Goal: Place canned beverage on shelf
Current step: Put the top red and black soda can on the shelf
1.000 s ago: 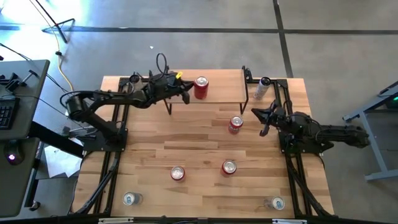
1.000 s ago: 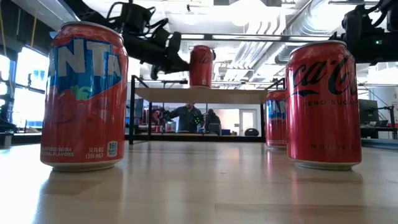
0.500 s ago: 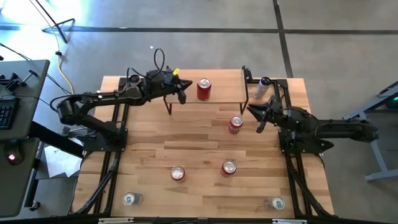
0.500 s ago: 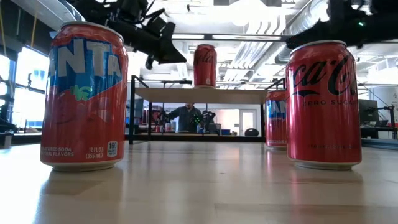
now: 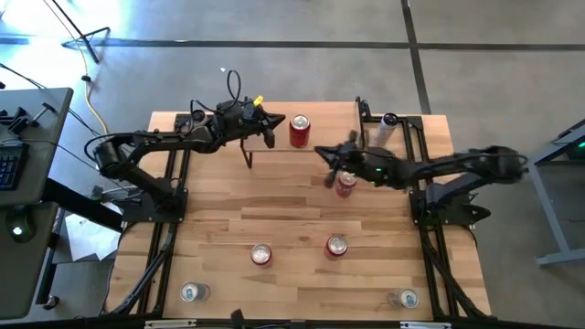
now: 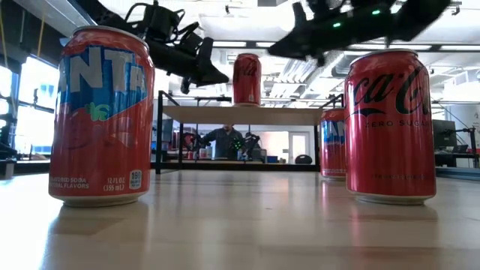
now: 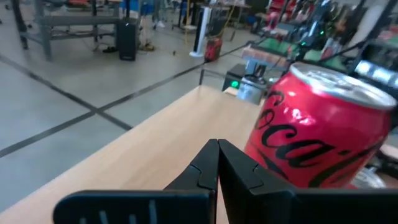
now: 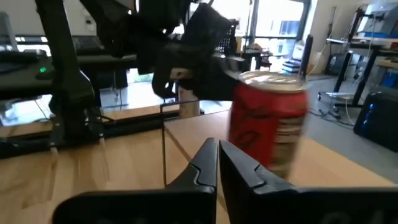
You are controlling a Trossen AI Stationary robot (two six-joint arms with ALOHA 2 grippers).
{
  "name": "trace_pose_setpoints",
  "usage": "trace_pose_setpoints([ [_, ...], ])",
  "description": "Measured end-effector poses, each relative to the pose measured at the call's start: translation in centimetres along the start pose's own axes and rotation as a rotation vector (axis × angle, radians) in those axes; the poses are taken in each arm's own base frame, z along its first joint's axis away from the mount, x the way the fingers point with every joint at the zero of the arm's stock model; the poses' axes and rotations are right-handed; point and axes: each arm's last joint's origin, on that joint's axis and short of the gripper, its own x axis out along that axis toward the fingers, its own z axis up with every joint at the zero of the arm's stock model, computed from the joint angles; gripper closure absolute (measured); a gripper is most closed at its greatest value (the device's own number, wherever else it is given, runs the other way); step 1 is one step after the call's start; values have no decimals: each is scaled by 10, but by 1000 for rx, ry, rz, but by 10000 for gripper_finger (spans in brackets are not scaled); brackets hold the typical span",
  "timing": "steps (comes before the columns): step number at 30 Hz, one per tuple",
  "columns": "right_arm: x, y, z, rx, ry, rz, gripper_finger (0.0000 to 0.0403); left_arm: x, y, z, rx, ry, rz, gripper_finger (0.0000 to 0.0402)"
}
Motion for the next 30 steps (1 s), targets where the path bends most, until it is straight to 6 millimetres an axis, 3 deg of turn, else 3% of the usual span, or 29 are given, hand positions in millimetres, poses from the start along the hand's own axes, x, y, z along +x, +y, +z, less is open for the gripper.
trace_pose_setpoints([
  [8, 67, 26, -7, -13, 38, -12, 403, 3, 1, -1, -1, -20, -21, 401],
  [14, 94, 31, -3, -40, 58, -213, 403, 3, 1, 0, 6, -32, -21, 401],
  [22, 84, 23, -4, -24, 93, -413, 403, 3, 1, 0, 3, -34, -21, 401],
  [30, 43, -3, 0, 0, 79, -533, 403, 5, -6, -2, 3, -35, -41, 401],
])
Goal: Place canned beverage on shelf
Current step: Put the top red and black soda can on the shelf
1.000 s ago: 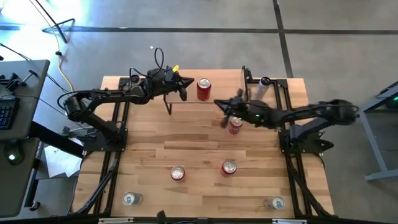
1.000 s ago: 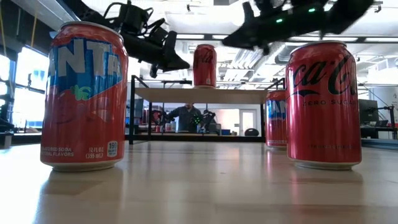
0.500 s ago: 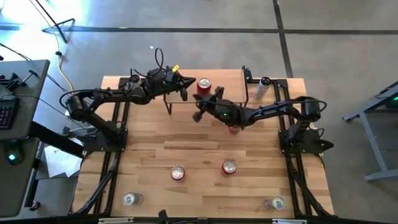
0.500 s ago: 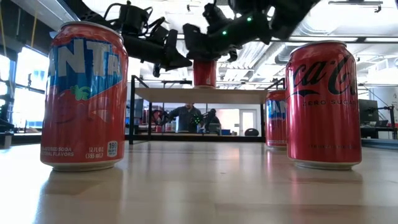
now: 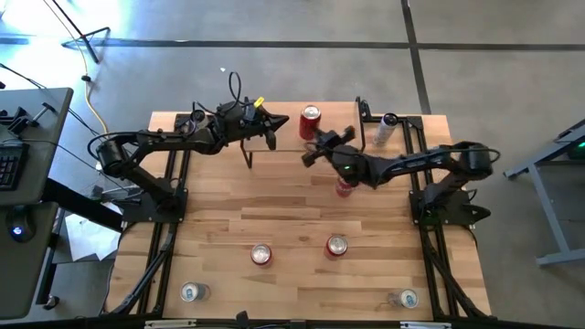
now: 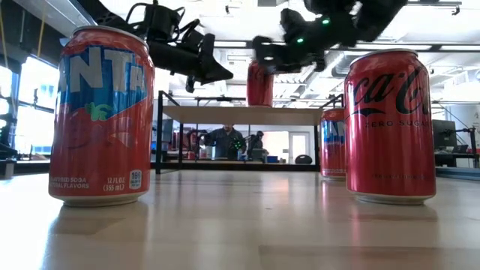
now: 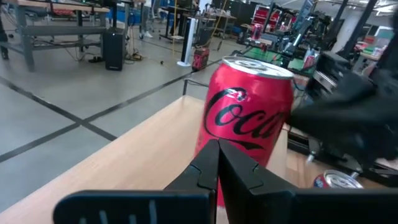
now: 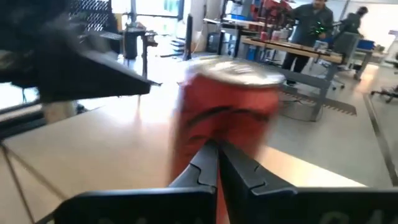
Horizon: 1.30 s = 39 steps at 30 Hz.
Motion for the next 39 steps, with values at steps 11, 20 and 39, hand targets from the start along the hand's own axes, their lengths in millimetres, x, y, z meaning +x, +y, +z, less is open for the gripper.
trace_pose_setpoints([
  [11, -47, -56, 14, 3, -25, 268, 403, 33, -14, -13, -68, -34, -67, 401],
  [20, -43, -47, 5, -82, -11, 470, 403, 55, -19, -10, -73, -42, -81, 401],
  [39, 1, -45, -7, 27, -49, 341, 403, 67, -20, -15, -51, 27, -74, 401],
])
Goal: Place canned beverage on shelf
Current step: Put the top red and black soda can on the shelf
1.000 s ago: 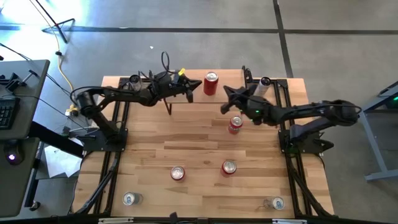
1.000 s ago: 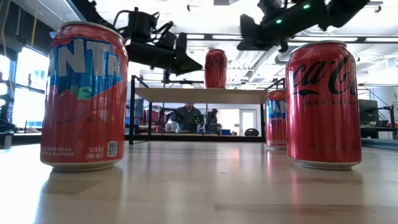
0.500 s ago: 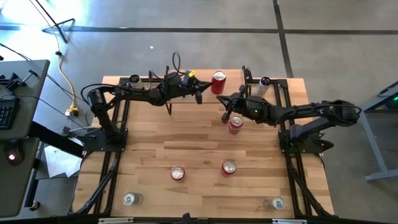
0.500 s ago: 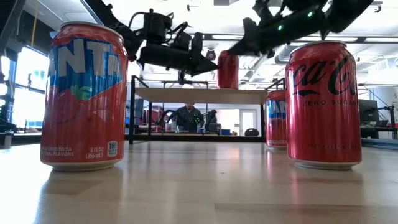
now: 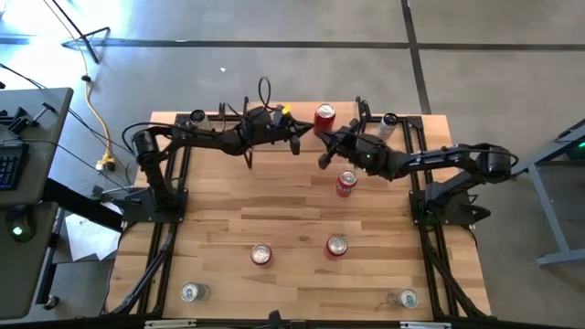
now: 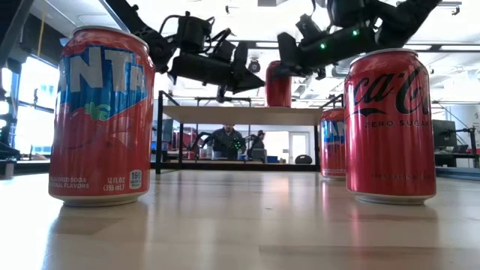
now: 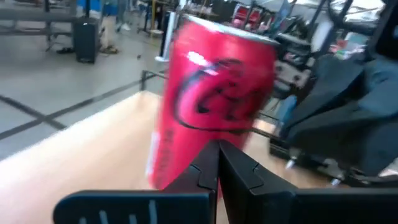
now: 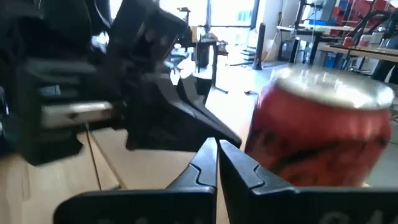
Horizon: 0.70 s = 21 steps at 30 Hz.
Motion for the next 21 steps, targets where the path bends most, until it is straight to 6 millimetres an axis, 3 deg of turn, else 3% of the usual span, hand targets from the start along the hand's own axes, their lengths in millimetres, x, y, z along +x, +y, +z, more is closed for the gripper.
trace_pose_setpoints([
  [6, 20, 15, 18, -29, 18, -65, 403, -23, -4, 26, 87, 44, 132, 401],
  [11, 43, 40, 16, -69, 59, -223, 403, -42, -13, 42, 144, 15, 244, 401],
  [16, 56, 55, 6, -152, 103, -378, 403, -58, -7, 33, 124, 6, 262, 401],
  [21, 58, 42, 3, -134, 137, -426, 403, -69, 2, 16, 81, 9, 262, 401],
])
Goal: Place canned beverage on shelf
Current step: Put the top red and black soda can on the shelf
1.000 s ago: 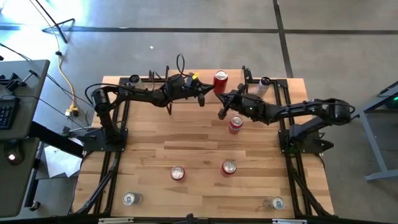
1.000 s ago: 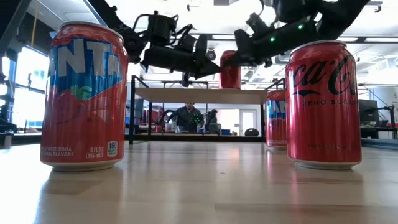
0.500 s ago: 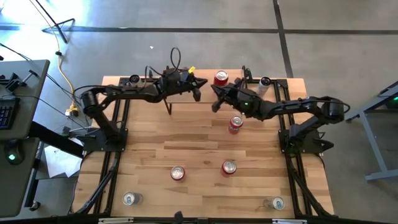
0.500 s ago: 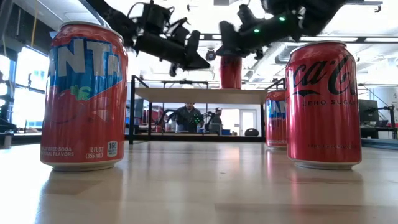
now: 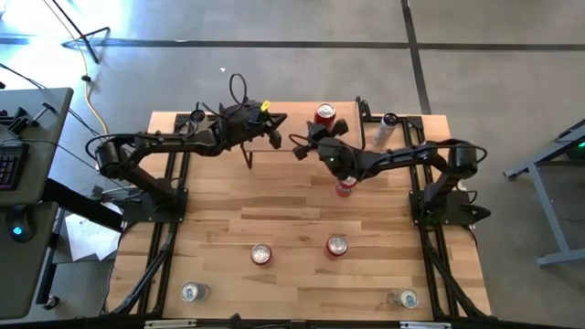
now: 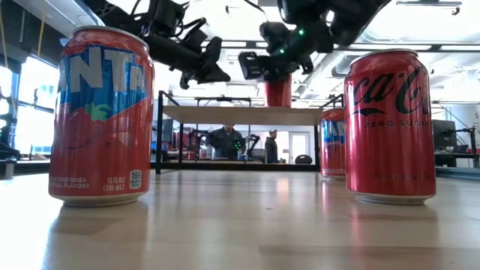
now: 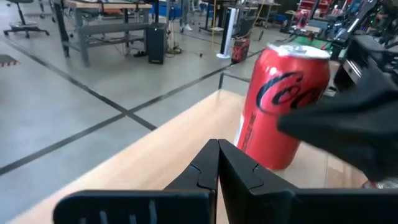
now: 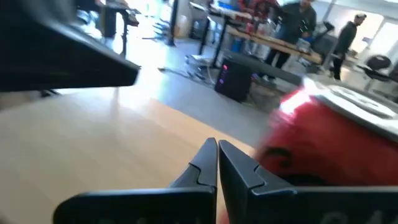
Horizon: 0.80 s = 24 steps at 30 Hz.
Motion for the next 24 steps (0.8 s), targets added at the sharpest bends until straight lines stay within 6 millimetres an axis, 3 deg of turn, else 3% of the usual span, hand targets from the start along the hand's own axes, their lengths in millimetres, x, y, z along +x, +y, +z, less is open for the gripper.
trace_pose_setpoints([
  [4, 8, -16, -5, -14, 37, -5, 403, -4, 4, -11, -13, -8, 3, 401],
  [11, 21, -35, -16, -66, 104, 2, 403, -4, 5, -11, -10, -9, 7, 401],
  [24, 30, -59, -11, -67, 130, -77, 403, -4, 7, -11, -9, -4, 13, 401],
])
